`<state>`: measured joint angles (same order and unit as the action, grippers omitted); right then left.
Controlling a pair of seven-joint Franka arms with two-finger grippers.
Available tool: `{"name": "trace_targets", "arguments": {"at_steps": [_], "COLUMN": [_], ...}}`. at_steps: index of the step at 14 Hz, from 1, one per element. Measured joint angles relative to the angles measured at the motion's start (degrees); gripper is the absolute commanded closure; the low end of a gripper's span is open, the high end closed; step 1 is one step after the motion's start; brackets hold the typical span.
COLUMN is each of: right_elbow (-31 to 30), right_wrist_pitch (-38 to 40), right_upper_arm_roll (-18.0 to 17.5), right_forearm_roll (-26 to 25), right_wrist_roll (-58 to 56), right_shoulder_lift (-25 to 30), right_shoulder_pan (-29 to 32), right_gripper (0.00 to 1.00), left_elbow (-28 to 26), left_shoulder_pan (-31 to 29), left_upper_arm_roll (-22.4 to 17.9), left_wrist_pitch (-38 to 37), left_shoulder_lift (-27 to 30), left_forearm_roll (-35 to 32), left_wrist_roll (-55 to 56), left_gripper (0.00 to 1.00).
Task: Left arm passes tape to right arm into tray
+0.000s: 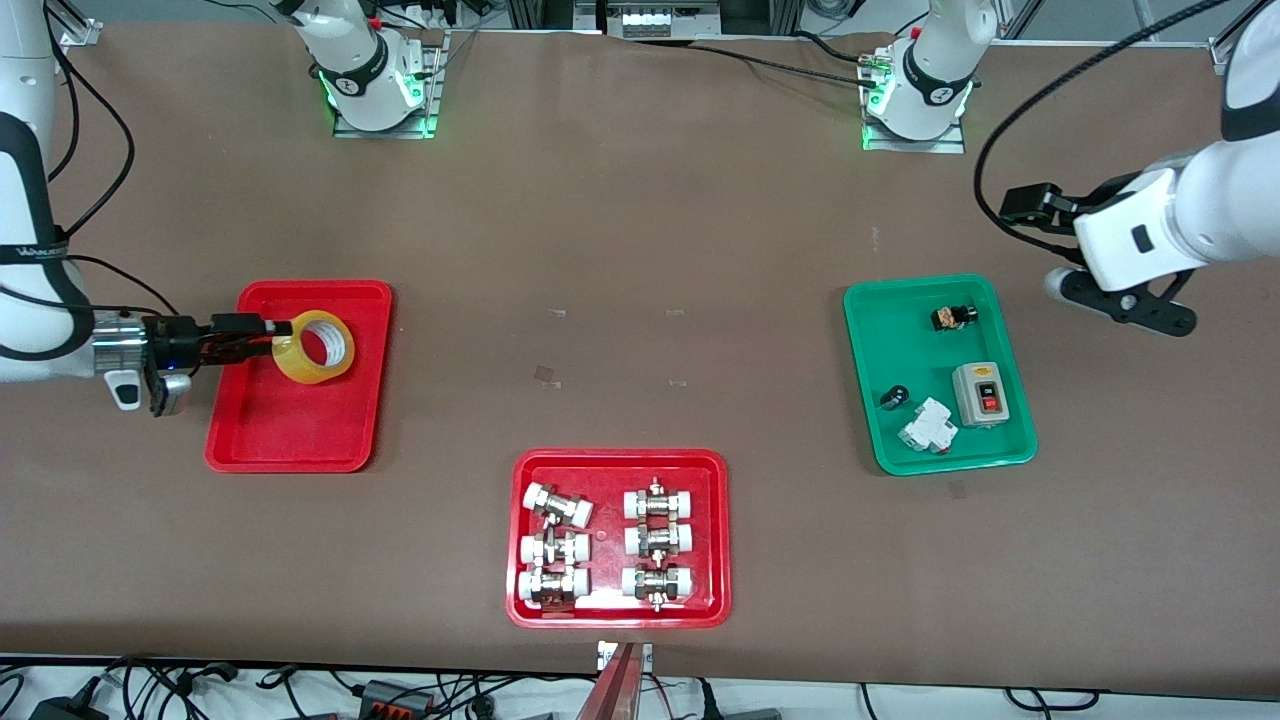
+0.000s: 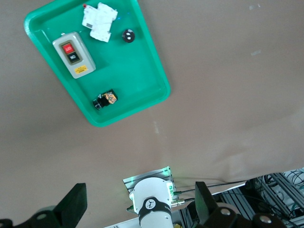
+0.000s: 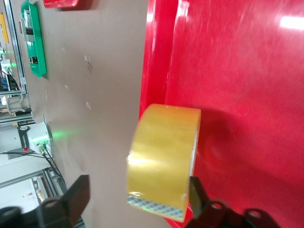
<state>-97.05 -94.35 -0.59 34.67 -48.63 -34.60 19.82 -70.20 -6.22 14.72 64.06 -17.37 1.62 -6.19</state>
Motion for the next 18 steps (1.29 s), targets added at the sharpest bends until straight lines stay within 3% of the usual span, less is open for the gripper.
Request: {"name": "trace_targets", "arguments": {"at_steps": [2, 4, 6, 9, 12, 18], "right_elbow": [1.44, 2.66, 4.13, 6.62, 8.15, 9.04], "right_wrist_pitch": [0.13, 0.15, 0.16, 0.16, -0.22, 0.01], "right_upper_arm_roll": [-0.01, -0.06, -0.14, -0.59, -0.90, -1.16], "right_forearm_roll": [-0.03, -0.43, -0.91, -2.94, -8.16, -21.26], "right_wrist_roll": [-0.15, -0.64, -0.95, -1.00, -0.13, 18.82], "right_shoulder_lift": [0.02, 0.04, 0.05, 0.24, 2.23, 14.60], "right_shoulder_pan": [0.01, 0.01, -0.01, -0.50, -2.73, -10.67], "right_gripper": [0.00, 0.00, 0.00, 0.00, 0.00, 0.00], "left_elbow": [1.11, 1.07, -1.68, -8.61, -11.95, -14.08], "left_shoulder_pan": [0.33, 5.23, 8.70, 9.30, 9.84, 9.82], "left_upper_arm_roll": [-2.92, -10.24, -14.45, -15.36, -14.78, -14.57], "left_wrist_pitch": [0.37, 1.46, 7.26, 13.46, 16.02, 18.33], "left_shoulder_lift": [0.34, 1.59, 3.99, 8.53, 10.74, 12.03], "left_forearm_roll": [-0.45, -1.32, -1.25, -1.17, -1.13, -1.13], "left_wrist_roll": [0.16, 0.16, 0.18, 0.58, 2.58, 4.85], "left_gripper": [0.00, 0.00, 0.00, 0.00, 0.00, 0.00]}}
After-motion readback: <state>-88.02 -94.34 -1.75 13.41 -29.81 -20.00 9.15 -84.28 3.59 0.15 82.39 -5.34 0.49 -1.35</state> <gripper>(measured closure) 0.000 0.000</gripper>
